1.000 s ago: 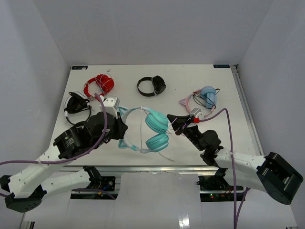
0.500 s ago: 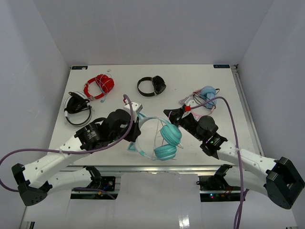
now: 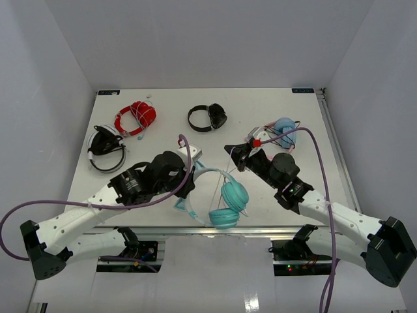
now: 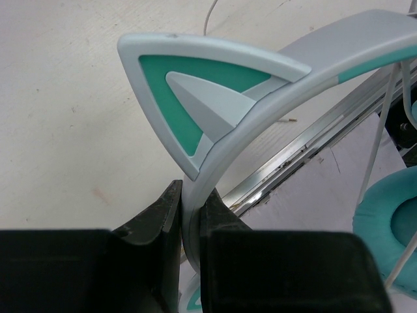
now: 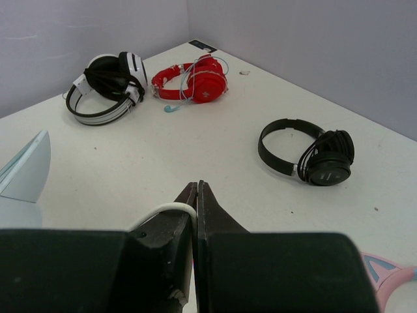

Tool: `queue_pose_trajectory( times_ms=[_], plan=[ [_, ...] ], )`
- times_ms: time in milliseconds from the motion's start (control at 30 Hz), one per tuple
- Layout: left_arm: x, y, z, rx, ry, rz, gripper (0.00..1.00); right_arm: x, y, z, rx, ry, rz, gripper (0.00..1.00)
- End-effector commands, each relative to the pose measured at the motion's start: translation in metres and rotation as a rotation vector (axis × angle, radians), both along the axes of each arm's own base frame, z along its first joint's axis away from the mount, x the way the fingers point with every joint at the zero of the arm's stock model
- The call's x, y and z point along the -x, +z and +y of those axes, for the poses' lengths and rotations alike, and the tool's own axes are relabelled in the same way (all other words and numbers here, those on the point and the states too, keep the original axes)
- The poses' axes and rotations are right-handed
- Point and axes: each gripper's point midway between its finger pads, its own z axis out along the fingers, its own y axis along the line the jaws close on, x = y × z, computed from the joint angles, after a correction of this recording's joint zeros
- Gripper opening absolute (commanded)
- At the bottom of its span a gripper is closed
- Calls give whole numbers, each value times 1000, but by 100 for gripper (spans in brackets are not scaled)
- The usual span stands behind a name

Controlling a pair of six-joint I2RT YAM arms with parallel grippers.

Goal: Wrap the headphones

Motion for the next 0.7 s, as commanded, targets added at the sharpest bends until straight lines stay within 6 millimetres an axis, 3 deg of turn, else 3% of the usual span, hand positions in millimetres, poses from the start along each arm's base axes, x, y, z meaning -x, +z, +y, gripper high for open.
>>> queue_pose_trajectory(
  times_ms=[0,300,500,667],
  plan=[
    [18,-5,-5,-4,-109,39,0,-15,51,-9,-96,-75,-101,8],
    [-3,-35,20,-210,9,30,0,-16,59,1,64,-24,-35,8],
    [-35,-41,41,-354,216,-38,0,-11,34,9,232,44,120,8],
    [-52,-41,46,-408,341,-64,0,5,18,19,284,136,268,8]
  ],
)
